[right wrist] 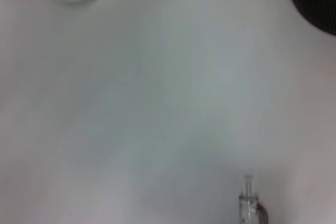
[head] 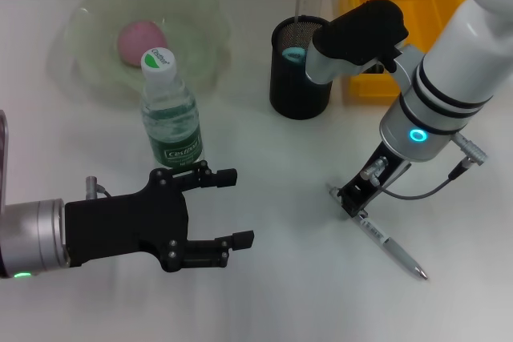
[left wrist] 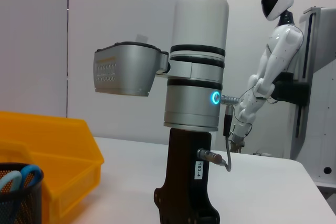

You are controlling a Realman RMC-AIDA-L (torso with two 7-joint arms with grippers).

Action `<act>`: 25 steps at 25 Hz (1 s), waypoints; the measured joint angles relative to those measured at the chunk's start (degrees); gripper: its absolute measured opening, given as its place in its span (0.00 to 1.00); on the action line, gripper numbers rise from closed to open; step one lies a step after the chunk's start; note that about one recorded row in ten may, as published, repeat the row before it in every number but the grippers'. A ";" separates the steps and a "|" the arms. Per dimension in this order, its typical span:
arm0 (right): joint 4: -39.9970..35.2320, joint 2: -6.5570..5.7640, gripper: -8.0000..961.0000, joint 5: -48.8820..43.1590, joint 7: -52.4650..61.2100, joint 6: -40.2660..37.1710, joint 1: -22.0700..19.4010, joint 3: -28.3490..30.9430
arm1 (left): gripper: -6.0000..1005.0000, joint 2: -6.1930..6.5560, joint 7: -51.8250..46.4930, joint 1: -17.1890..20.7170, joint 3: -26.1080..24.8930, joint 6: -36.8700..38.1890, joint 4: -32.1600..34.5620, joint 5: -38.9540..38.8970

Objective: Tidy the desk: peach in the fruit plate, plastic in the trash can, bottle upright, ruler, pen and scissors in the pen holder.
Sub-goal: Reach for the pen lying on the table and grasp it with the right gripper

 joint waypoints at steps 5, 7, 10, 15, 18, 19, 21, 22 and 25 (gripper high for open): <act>-0.72 0.00 0.09 0.00 -0.02 -0.71 -0.03 -0.43 | 0.81 0.00 0.00 -0.07 0.00 -0.03 0.03 0.00; -1.61 -0.08 0.09 0.00 -0.02 -0.99 -0.20 -0.29 | 0.81 0.00 0.00 -0.13 0.00 -0.04 0.02 0.00; -4.27 -0.36 0.09 -0.05 -0.02 -1.85 -0.69 0.11 | 0.81 0.00 -0.01 -0.17 0.00 -0.06 0.00 0.00; -7.35 -0.53 0.09 -0.93 -0.02 -4.11 -1.14 2.63 | 0.81 0.00 -0.21 -0.25 0.00 -0.06 0.14 -0.01; -6.05 -0.44 0.09 -2.03 -0.01 -4.87 -0.49 2.61 | 0.81 0.00 -0.23 -0.29 0.00 -0.06 0.15 -0.01; -5.59 -0.35 0.08 -2.59 -0.01 -5.03 -0.30 2.49 | 0.81 0.00 -0.18 -0.45 0.01 -0.06 0.07 -0.01; -5.08 -0.16 0.10 -3.34 -0.01 -4.66 -0.35 2.37 | 0.81 -0.01 -0.11 -0.61 0.01 -0.06 0.02 -0.01; -4.82 -0.14 0.12 -3.39 -0.01 -4.38 -0.36 2.32 | 0.81 -0.01 -0.11 -0.61 0.01 -0.06 0.02 -0.01; -3.85 -0.12 0.21 -3.34 -0.01 -4.18 -0.15 2.32 | 0.81 -0.07 -0.14 -0.88 0.03 -0.11 0.00 -0.01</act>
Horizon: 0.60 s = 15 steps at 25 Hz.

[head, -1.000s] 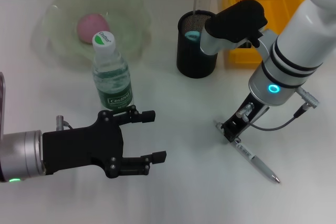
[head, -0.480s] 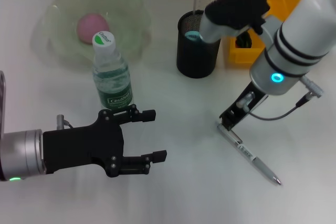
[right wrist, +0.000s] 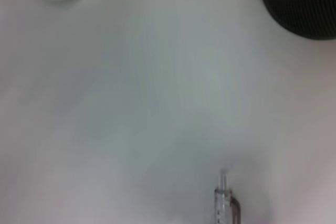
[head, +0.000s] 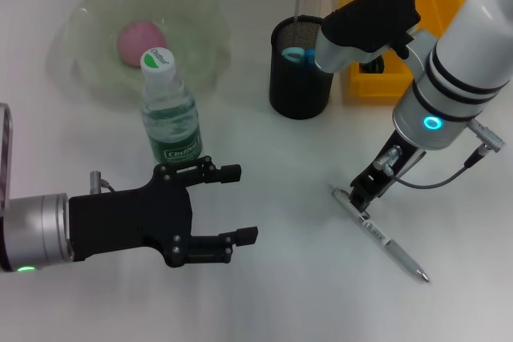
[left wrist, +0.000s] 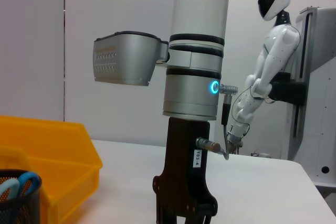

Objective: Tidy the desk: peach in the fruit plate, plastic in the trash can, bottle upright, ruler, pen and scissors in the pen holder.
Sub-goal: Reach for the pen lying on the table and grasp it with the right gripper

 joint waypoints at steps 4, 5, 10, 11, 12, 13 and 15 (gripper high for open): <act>-0.06 0.10 0.32 0.67 0.00 0.22 0.00 -1.18 | 0.81 -0.02 -0.09 -0.20 0.06 -0.03 0.00 0.00; -0.17 0.10 0.34 0.94 0.00 0.29 -0.02 -1.56 | 0.81 -0.02 -0.10 -0.21 0.06 -0.03 0.00 0.00; 0.21 0.13 0.40 1.67 0.00 0.37 0.29 -2.14 | 0.81 -0.02 -0.11 -0.21 0.13 -0.03 0.00 0.00; 0.46 0.13 0.40 1.68 0.00 0.41 0.43 -2.39 | 0.81 -0.02 -0.12 -0.20 0.14 -0.03 0.00 0.00; 0.83 0.13 0.40 1.69 0.00 0.57 0.61 -2.73 | 0.81 -0.03 -0.12 -0.20 0.15 -0.03 0.00 0.00; 1.27 0.13 0.40 1.69 0.00 0.72 0.82 -3.10 | 0.81 -0.02 -0.12 -0.20 0.15 -0.03 0.00 0.00; 2.19 0.13 0.40 1.71 0.00 1.05 1.28 -3.68 | 0.81 -0.03 -0.11 -0.18 0.15 -0.03 0.00 0.00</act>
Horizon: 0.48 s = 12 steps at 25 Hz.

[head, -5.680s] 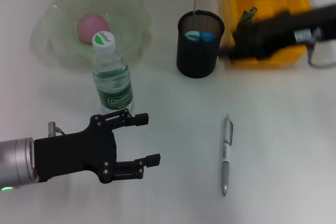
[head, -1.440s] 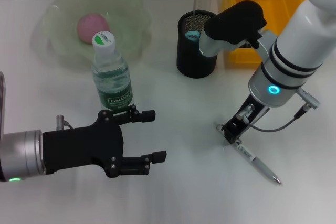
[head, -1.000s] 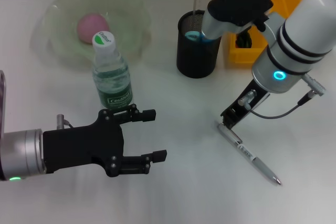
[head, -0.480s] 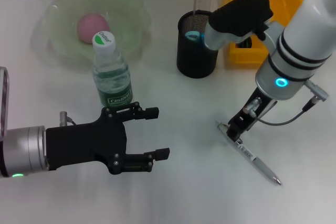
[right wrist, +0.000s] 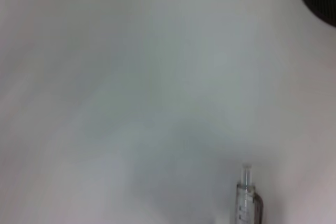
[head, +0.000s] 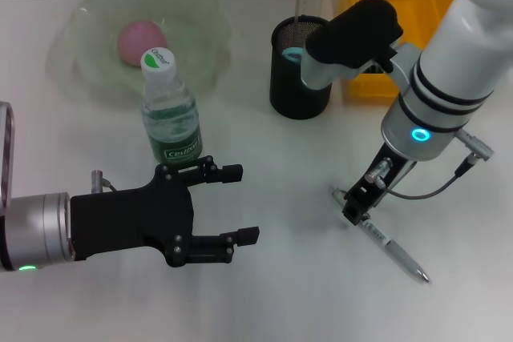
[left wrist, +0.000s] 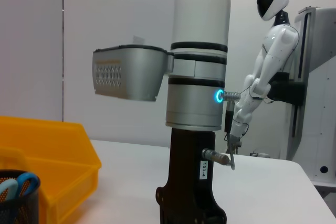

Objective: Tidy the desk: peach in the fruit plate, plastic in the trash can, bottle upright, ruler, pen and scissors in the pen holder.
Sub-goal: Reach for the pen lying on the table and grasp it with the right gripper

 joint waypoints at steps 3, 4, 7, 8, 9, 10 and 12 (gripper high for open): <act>0.65 0.00 0.40 0.02 0.00 0.28 0.38 -0.26 | 0.81 0.00 0.01 0.01 0.00 0.00 0.00 0.00; 0.66 0.00 0.39 0.04 0.00 0.37 0.41 -0.27 | 0.81 0.00 0.01 0.01 0.00 0.00 0.00 0.00; 0.71 0.00 0.39 0.44 0.00 0.46 0.50 -0.57 | 0.81 0.00 0.00 0.00 0.00 0.00 0.00 0.00; 0.78 0.00 0.39 0.57 0.00 0.47 0.55 -0.70 | 0.81 0.00 -0.01 -0.01 0.00 0.00 0.00 0.00; 0.96 0.00 0.39 0.68 0.00 0.48 0.61 -0.86 | 0.81 0.00 -0.01 -0.01 0.00 0.00 0.00 0.00; 1.21 0.00 0.39 0.69 0.00 0.49 0.71 -1.01 | 0.81 0.00 0.01 -0.02 0.00 0.00 0.00 0.00; 1.61 0.00 0.39 0.71 0.00 0.48 0.90 -1.44 | 0.81 0.00 0.02 -0.03 0.00 0.00 0.00 0.00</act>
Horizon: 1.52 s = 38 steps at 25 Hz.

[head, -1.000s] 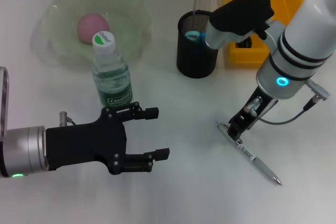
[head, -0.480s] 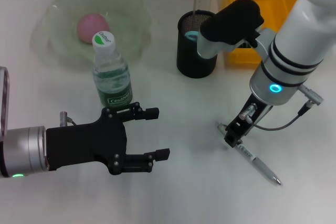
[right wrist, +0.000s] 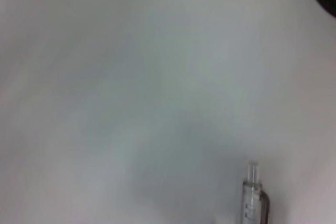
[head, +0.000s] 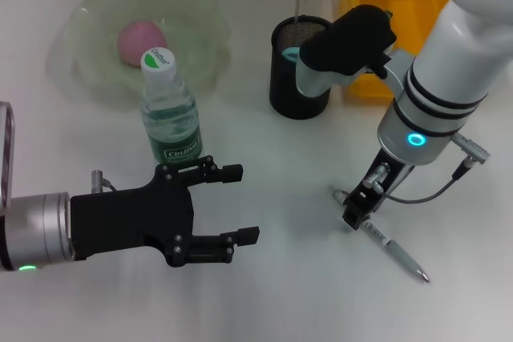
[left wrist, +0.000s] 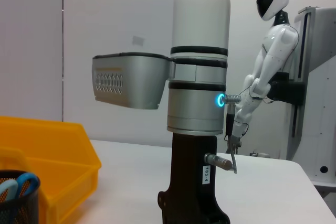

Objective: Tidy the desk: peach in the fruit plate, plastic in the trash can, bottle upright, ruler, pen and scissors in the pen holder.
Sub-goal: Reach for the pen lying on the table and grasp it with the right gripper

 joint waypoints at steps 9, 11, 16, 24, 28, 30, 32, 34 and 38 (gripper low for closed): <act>0.72 0.00 0.24 0.04 0.03 0.01 0.38 -0.99 | 0.81 0.00 0.02 -0.05 0.00 -0.01 -0.05 0.00; 0.86 0.00 0.19 0.11 0.04 0.06 0.43 -1.06 | 0.81 0.00 0.09 -0.05 0.00 -0.06 -0.11 0.00; -1.09 0.00 0.13 0.14 0.03 -0.41 0.10 -1.34 | 0.81 0.00 0.12 0.03 0.00 -0.08 -0.15 0.00; -6.56 -0.32 0.13 -0.26 0.03 -1.45 -2.10 -0.26 | 0.81 0.00 0.16 0.11 0.00 -0.03 -0.18 0.00; -14.09 -0.55 0.11 -1.20 -0.19 -3.61 -3.97 4.78 | 0.81 0.00 0.08 0.05 0.00 -0.09 -0.17 0.00; -18.35 -0.59 0.09 -1.73 -0.50 -4.88 -4.75 7.79 | 0.81 0.00 -0.03 -0.01 0.00 -0.03 -0.15 0.00; -20.96 -0.62 0.07 -2.45 -0.58 -6.26 -5.25 9.78 | 0.81 0.00 -0.15 -0.02 -0.01 0.07 -0.10 0.00; -20.35 -0.61 0.05 -2.79 -0.55 -7.30 -5.08 10.05 | 0.81 0.00 -0.21 -0.02 0.00 0.13 -0.07 0.00; -15.68 -0.23 0.07 -2.89 -0.10 -7.15 -4.06 6.22 | 0.81 -0.01 -0.29 -0.20 0.00 0.06 -0.10 0.00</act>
